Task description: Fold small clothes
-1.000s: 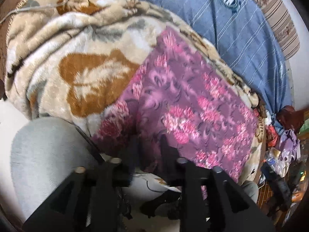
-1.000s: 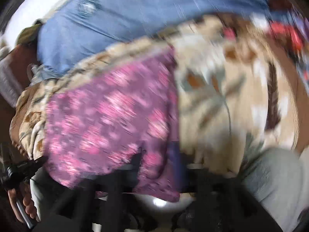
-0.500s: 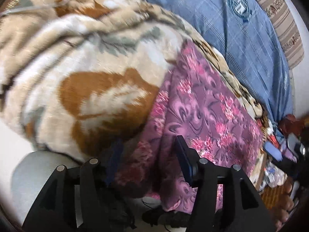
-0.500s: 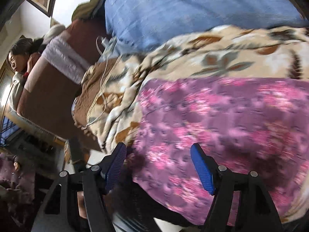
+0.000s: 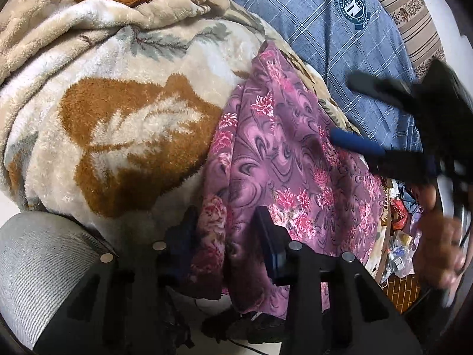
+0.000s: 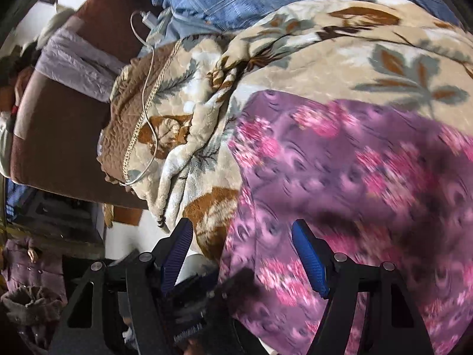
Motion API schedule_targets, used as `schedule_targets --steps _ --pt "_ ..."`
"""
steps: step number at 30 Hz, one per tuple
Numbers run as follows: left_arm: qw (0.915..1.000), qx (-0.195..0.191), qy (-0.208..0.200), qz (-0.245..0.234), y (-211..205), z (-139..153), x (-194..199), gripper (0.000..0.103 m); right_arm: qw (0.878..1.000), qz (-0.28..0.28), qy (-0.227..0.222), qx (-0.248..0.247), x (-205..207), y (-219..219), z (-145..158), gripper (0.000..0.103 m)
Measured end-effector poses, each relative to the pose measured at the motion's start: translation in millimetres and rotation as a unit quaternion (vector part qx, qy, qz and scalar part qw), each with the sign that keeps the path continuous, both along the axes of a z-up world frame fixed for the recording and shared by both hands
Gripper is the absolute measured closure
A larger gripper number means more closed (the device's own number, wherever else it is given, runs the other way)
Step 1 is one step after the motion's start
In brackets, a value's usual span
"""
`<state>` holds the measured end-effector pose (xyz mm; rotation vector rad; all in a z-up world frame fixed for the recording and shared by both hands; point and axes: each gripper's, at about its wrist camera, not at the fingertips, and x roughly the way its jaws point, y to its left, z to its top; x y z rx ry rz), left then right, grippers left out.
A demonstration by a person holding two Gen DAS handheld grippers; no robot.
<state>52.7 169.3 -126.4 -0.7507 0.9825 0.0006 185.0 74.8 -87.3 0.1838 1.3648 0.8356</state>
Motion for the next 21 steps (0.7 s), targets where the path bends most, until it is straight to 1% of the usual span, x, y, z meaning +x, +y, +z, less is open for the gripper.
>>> schedule_targets --steps 3,7,9,11,14,15,18,19,20,21 --pt "0.9998 0.011 -0.015 -0.007 -6 7 -3 0.092 1.0 0.009 0.009 -0.023 9 21 -4 0.031" --pt "0.9973 0.048 -0.053 -0.013 -22 29 -15 0.094 0.998 0.017 -0.002 -0.064 19 45 -3 0.031" --pt "0.9965 0.048 -0.066 -0.019 -28 37 -19 0.095 0.995 0.031 -0.013 -0.091 22 58 -2 0.031" --pt "0.9951 0.058 -0.076 -0.024 -33 46 -20 0.095 0.989 0.058 -0.028 -0.133 23 75 -3 0.032" --pt "0.9934 0.068 -0.086 -0.033 -40 59 -20 0.095 0.976 0.083 -0.036 -0.199 25 96 -17 0.033" --pt "0.9929 0.071 -0.089 -0.036 -43 63 -20 0.096 0.969 0.092 -0.036 -0.224 25 102 -23 0.033" --pt "0.9922 0.077 -0.087 -0.045 -51 68 -17 0.096 0.949 0.114 -0.056 -0.288 20 116 -36 0.041" --pt "0.9918 0.081 -0.088 -0.046 -53 69 -17 0.096 0.938 0.127 -0.067 -0.315 17 120 -43 0.048" --pt "0.9916 0.084 -0.087 -0.046 -55 69 -16 0.096 0.928 0.137 -0.078 -0.339 14 123 -48 0.06" --pt "0.992 0.082 -0.085 -0.046 -55 68 -15 0.096 0.919 0.144 -0.088 -0.357 12 125 -52 0.064"
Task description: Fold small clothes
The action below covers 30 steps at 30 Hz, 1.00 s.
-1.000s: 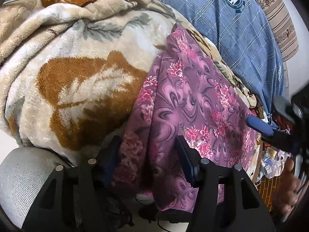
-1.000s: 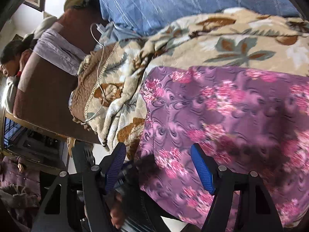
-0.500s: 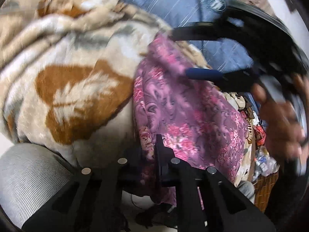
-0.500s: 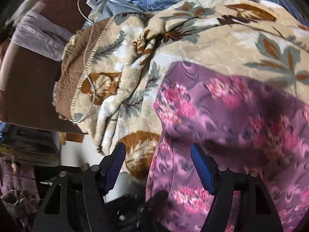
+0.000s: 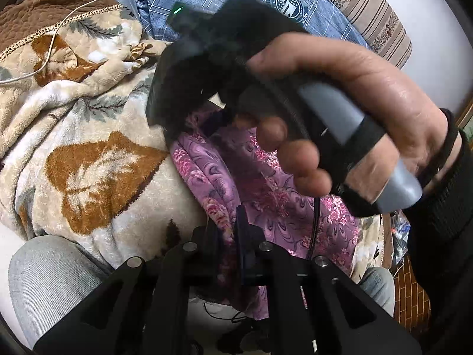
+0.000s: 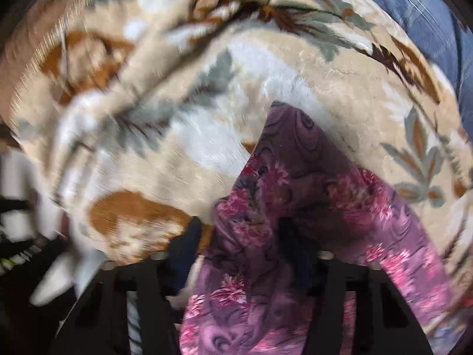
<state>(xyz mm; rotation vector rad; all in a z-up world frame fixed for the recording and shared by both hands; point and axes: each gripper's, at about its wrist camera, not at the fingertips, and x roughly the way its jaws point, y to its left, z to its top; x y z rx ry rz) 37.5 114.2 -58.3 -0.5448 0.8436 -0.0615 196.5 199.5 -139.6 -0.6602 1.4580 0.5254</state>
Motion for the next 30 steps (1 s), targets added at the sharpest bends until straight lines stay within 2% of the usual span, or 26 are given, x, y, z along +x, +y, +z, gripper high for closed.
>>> schedule_targets --steps 3,5,9,12,16,19,22,26,30 --pt "0.9999 -0.011 0.004 0.0 4 0 -1 0.096 0.999 0.021 -0.025 -0.019 -9 -1 -2 0.075" --pt "0.9998 -0.021 0.001 -0.002 8 2 1 0.096 0.999 0.021 -0.031 0.001 -12 -8 10 0.086" --pt "0.9996 -0.021 -0.015 -0.011 0 23 -6 0.096 0.997 -0.001 -0.033 0.075 -11 -43 52 0.088" --pt "0.9988 -0.022 -0.03 -0.031 -16 46 -8 0.096 0.988 -0.028 -0.025 0.15 -8 -85 89 0.089" --pt "0.9959 -0.003 -0.052 -0.074 -50 77 -9 0.096 0.962 -0.071 -0.021 0.262 -3 -152 139 0.089" --pt "0.9907 0.013 -0.065 -0.119 -85 97 -5 0.096 0.941 -0.099 -0.02 0.322 -2 -202 162 0.089" --pt "0.9833 0.031 -0.069 -0.166 -123 108 3 0.096 0.924 -0.121 -0.033 0.361 -5 -258 175 0.089" --pt "0.9735 0.046 -0.056 -0.217 -173 103 12 0.096 0.9 -0.156 -0.038 0.405 -5 -330 169 0.089" --pt "0.964 0.064 -0.018 -0.258 -221 78 31 0.096 0.874 -0.195 -0.02 0.445 2 -389 136 0.089"
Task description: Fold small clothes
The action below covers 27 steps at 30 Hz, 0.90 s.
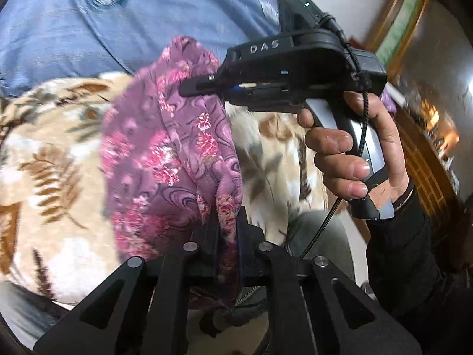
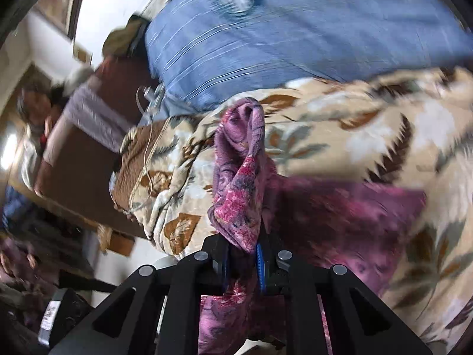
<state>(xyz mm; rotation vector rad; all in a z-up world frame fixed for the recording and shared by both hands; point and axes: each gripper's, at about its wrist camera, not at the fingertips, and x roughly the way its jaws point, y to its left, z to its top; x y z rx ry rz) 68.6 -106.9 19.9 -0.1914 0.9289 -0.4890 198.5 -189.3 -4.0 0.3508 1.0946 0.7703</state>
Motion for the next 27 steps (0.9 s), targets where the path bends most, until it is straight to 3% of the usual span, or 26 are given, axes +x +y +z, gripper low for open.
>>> schedule_targets --steps 7,12,16,19,23,27 --pt "0.9978 0.03 0.048 -0.034 -43 -49 26 0.096 0.995 -0.049 0.045 0.074 14 -72 -70 0.089" --pt "0.9942 0.067 0.069 -0.049 -71 -81 36 0.096 0.992 -0.068 0.053 0.09 16 -94 -108 0.089" --pt "0.9925 0.072 0.086 -0.048 -75 -97 44 0.094 0.986 -0.089 0.077 0.12 20 -105 -146 0.084" --pt "0.9929 0.039 0.095 -0.06 -75 -89 39 0.089 0.984 -0.094 0.076 0.134 20 -114 -143 0.077" --pt "0.9931 0.003 0.097 -0.066 -63 -70 22 0.08 0.985 -0.137 0.028 0.1 2 -129 -117 0.052" --pt "0.9952 -0.019 0.086 -0.042 -35 -63 11 0.077 0.983 -0.169 -0.019 0.074 -31 -135 -91 0.051"
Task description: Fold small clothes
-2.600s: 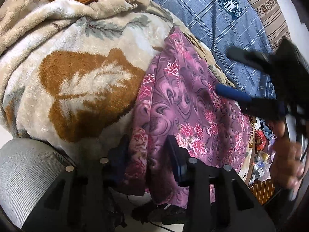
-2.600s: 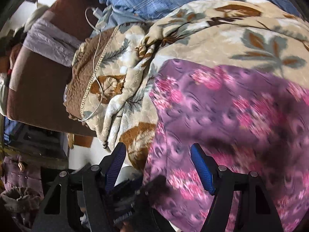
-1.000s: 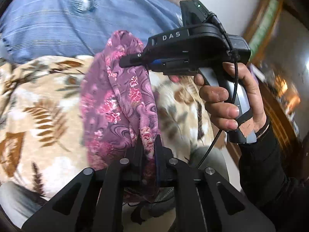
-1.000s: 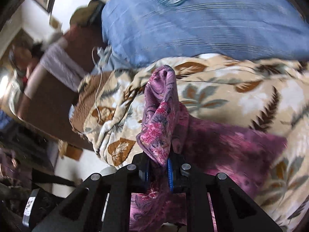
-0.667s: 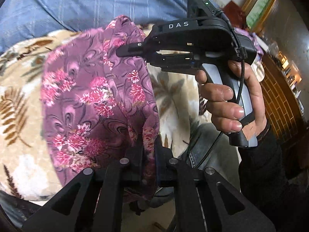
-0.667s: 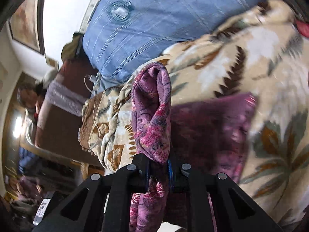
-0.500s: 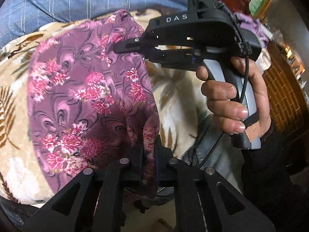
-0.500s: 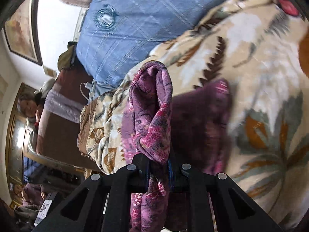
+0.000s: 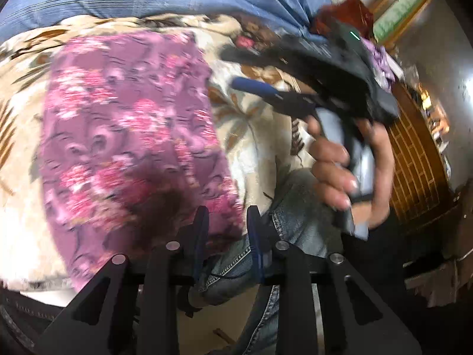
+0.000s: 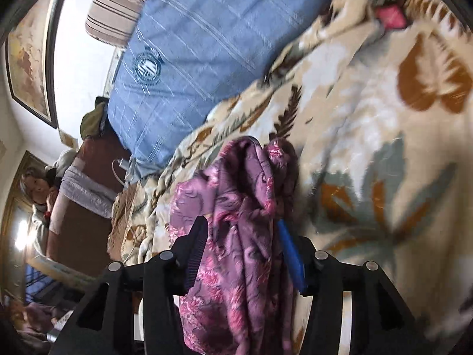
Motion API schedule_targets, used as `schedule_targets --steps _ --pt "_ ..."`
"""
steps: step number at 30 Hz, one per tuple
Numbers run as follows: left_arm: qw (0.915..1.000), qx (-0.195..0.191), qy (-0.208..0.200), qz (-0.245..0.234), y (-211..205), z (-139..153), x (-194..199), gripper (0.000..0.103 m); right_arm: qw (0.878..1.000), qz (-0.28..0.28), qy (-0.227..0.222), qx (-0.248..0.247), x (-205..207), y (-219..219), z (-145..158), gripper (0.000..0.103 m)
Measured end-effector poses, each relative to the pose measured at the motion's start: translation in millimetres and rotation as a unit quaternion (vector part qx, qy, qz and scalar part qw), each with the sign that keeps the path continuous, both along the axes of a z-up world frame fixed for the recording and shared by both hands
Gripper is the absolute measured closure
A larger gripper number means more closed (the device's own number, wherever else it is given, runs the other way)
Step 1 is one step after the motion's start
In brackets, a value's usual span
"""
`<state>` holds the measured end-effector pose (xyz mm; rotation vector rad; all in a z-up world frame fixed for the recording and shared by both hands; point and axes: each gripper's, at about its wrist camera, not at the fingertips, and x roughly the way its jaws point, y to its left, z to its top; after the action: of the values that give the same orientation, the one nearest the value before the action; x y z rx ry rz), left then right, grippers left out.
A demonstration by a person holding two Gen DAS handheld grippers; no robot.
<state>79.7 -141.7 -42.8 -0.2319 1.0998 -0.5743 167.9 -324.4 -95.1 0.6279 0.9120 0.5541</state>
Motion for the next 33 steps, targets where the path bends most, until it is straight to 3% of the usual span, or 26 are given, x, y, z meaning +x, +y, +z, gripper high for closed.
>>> schedule_targets --steps 6,12,13,15,16,18,21,23,25,27,29,33 --pt "0.997 0.004 0.019 0.074 41 -18 6 0.075 0.995 0.027 -0.019 -0.093 -15 49 14 0.051" --pt "0.9956 -0.01 0.045 0.081 46 -42 6 0.075 0.98 0.037 0.0 -0.197 13 100 0 0.052" --pt "0.9955 -0.01 0.05 0.08 45 -44 7 0.075 0.974 0.035 0.007 -0.223 17 106 -5 0.058" --pt "0.9959 -0.009 0.049 0.076 43 -45 4 0.075 0.966 0.022 0.019 -0.257 18 105 -10 0.086" --pt "0.9961 -0.007 0.047 0.075 43 -44 3 0.075 0.966 0.012 0.022 -0.257 15 98 -9 0.096" --pt "0.9962 -0.009 0.045 0.074 45 -43 -1 0.075 0.973 0.0 0.028 -0.231 9 81 -6 0.097" --pt "0.9955 -0.015 0.052 0.078 48 -44 3 0.075 0.971 -0.033 0.035 -0.236 1 55 -9 0.098" --pt "0.9949 -0.021 0.055 0.082 50 -44 2 0.075 0.976 -0.026 0.042 -0.211 1 44 -19 0.098" --pt "0.9947 -0.026 0.054 0.084 54 -40 1 0.075 0.974 -0.029 0.042 -0.219 -6 42 -21 0.095" --pt "0.9948 -0.027 0.047 0.086 59 -35 -1 0.075 0.974 -0.043 0.029 -0.222 -19 39 -12 0.082" --pt "0.9948 -0.03 0.043 0.087 62 -31 -2 0.075 0.979 -0.05 0.021 -0.196 -37 35 -3 0.055" --pt "0.9946 -0.028 0.04 0.092 63 -30 1 0.075 0.991 -0.022 0.017 -0.129 -67 38 9 0.047"
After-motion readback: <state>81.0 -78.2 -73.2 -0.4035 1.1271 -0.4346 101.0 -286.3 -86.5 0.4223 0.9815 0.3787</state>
